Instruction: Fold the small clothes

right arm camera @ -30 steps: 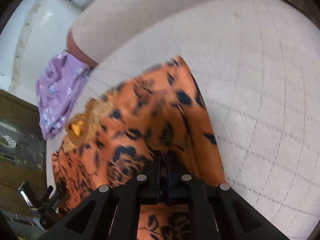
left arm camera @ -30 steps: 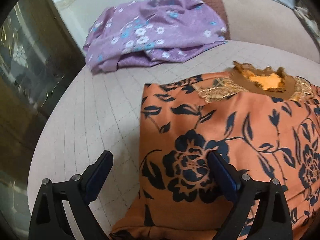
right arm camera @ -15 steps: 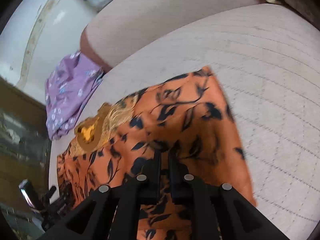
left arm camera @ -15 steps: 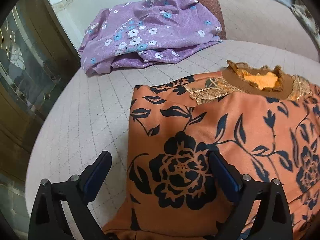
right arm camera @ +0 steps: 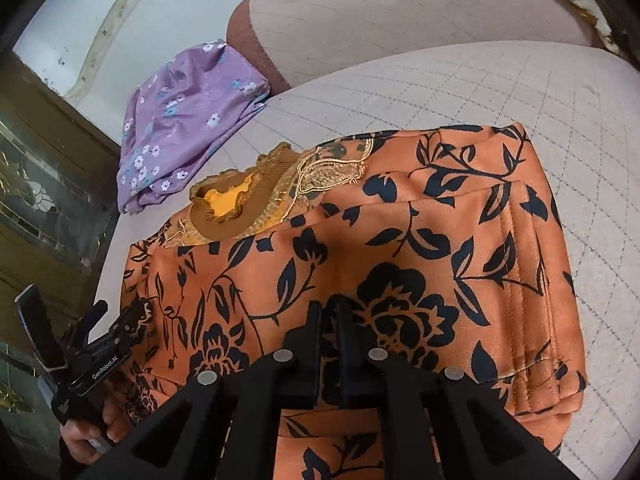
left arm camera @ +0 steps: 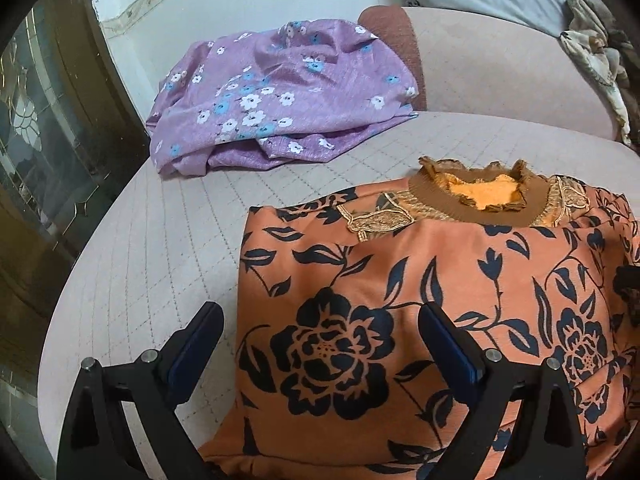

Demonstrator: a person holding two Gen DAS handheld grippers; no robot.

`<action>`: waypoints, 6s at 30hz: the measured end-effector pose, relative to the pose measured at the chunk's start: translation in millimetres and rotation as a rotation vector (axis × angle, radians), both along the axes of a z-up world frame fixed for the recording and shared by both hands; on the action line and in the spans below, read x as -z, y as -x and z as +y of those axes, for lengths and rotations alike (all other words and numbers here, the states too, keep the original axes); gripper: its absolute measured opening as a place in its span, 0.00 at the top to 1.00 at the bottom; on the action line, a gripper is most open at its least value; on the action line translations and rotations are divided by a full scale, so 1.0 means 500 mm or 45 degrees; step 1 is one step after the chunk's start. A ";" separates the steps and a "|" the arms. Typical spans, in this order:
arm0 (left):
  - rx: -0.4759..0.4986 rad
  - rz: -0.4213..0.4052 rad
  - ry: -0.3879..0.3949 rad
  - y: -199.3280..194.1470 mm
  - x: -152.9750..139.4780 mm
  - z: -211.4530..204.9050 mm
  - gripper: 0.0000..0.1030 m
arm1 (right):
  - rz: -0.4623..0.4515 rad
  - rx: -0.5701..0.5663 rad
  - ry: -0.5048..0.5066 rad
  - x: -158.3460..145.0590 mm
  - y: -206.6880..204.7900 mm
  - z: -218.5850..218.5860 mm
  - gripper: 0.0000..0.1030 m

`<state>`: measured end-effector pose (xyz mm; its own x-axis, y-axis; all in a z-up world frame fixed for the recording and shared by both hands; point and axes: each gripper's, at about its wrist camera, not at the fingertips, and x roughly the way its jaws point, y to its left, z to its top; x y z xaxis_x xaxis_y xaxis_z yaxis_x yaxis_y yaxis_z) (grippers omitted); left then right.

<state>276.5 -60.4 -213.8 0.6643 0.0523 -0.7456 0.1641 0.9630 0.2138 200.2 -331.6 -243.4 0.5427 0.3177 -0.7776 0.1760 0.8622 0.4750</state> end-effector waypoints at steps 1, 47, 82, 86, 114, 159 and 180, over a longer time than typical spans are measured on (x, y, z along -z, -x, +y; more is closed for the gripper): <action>0.002 -0.001 0.000 0.000 0.000 0.000 0.05 | 0.000 -0.001 0.000 0.000 0.003 -0.002 0.91; -0.226 0.198 0.156 0.309 -0.009 0.343 0.09 | -0.129 0.282 -0.249 -0.050 0.347 -0.135 0.42; 0.140 0.529 0.618 0.424 0.025 0.364 0.55 | 0.243 -0.042 -0.159 0.061 0.574 -0.076 0.56; 0.181 0.523 0.506 0.434 0.024 0.335 0.55 | 0.294 -0.082 -0.081 0.059 0.574 -0.057 0.77; -0.183 0.340 0.775 -0.160 -0.038 0.275 0.91 | -0.251 0.640 -0.724 0.014 0.130 -0.416 0.56; -0.450 0.277 0.591 -0.013 0.005 0.271 0.43 | -0.225 0.075 0.089 -0.086 -0.118 0.052 0.65; -0.281 0.104 0.198 0.121 -0.023 0.162 0.40 | 0.078 0.441 -0.178 0.035 0.213 -0.147 0.64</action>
